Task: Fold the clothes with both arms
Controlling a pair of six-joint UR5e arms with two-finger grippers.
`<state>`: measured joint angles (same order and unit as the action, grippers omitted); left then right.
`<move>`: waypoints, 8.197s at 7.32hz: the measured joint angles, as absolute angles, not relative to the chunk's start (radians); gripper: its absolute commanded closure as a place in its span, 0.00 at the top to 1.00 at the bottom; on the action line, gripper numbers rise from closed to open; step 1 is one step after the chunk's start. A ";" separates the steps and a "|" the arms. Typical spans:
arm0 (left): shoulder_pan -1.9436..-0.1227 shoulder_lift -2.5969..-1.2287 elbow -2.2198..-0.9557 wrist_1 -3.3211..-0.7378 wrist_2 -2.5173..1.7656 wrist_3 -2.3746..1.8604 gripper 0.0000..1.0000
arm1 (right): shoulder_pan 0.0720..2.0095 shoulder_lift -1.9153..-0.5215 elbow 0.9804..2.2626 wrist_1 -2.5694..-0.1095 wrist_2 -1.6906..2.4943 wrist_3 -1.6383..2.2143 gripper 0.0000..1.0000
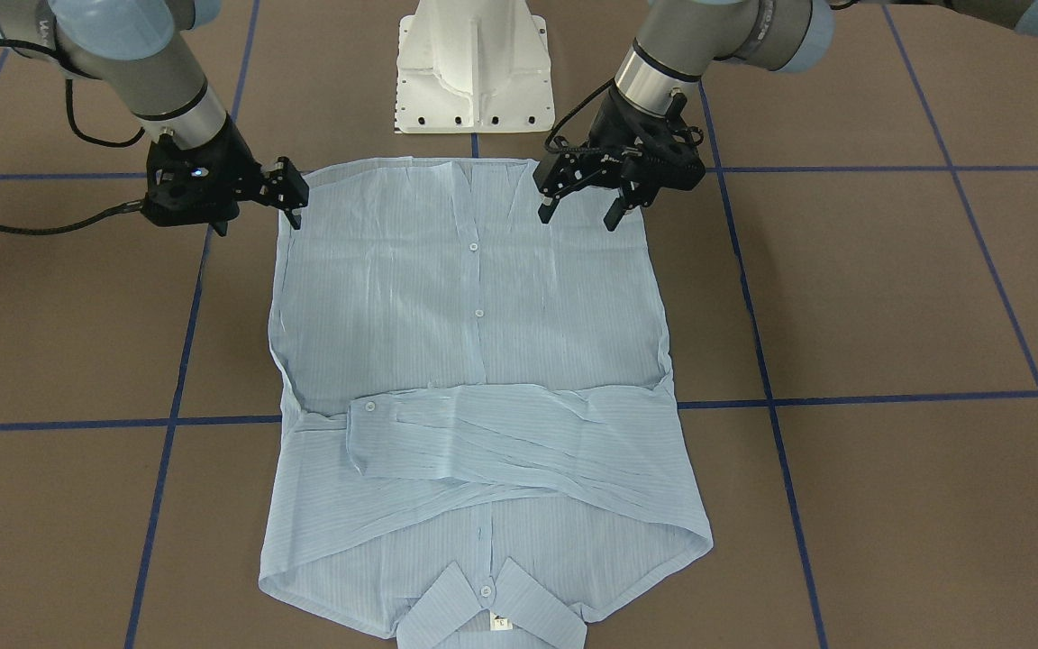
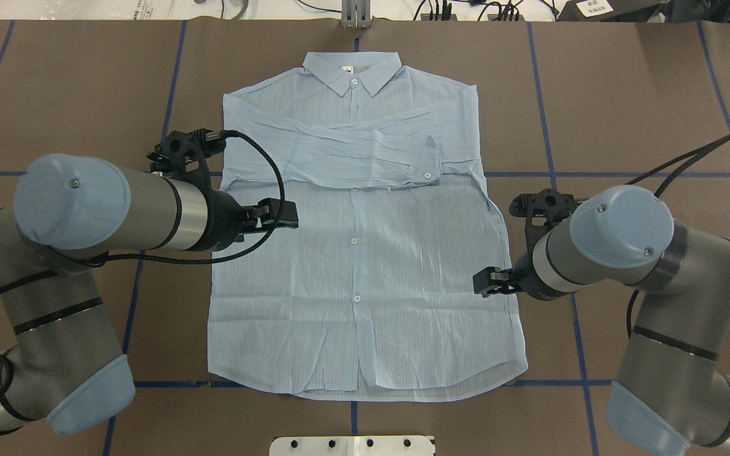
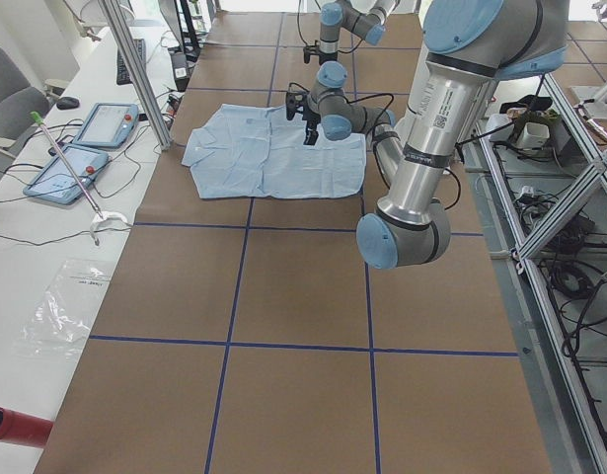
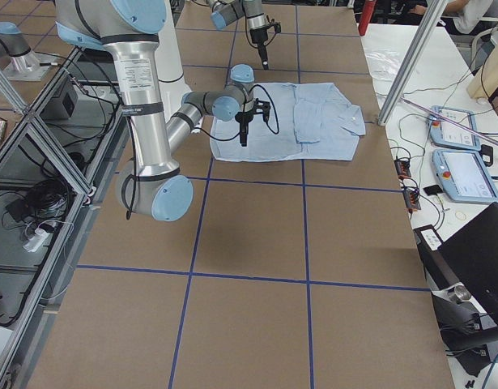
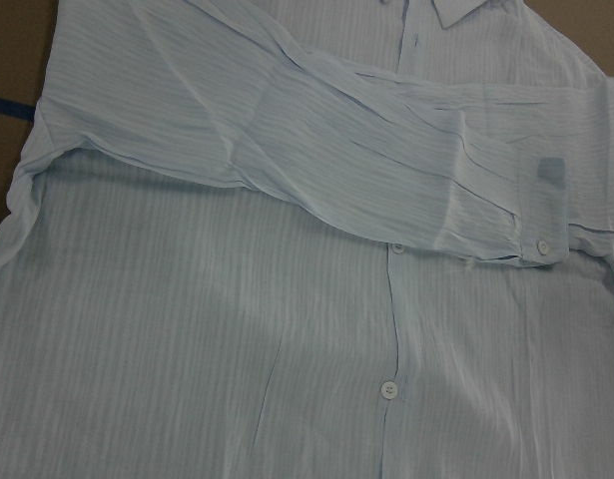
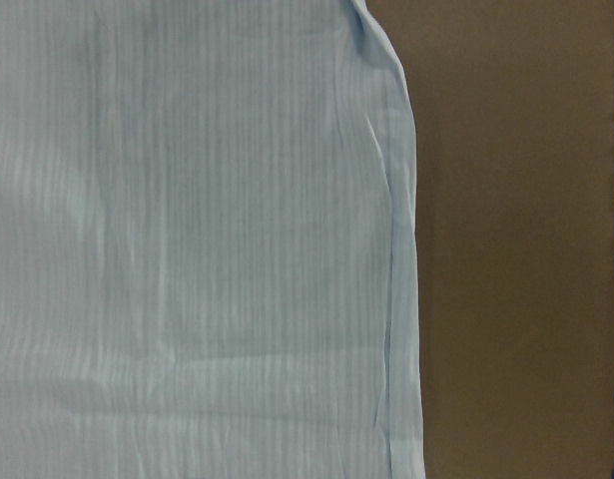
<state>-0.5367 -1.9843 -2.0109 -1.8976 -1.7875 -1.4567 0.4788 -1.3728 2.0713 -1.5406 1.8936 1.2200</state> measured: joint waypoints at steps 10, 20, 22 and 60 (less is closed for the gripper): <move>-0.530 -1.993 -2.003 -1.898 -1.787 -1.455 1.00 | 0.349 -1.410 2.003 -1.537 1.873 1.251 0.65; -0.531 -1.991 -2.001 -1.899 -1.787 -1.456 1.00 | 0.348 -1.424 1.995 -1.539 1.908 1.252 0.04; -0.531 -1.988 -2.000 -1.899 -1.787 -1.457 1.00 | 0.348 -1.424 1.996 -1.540 1.907 1.252 0.00; -0.398 -1.747 -2.004 -1.839 -1.826 -1.395 0.00 | 0.548 -1.391 2.085 -1.534 1.955 1.325 0.00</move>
<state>-0.3977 -1.7471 -2.0042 -1.8392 -1.8262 -1.3947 0.5476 -1.3905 2.0851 -1.5342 1.9552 1.3251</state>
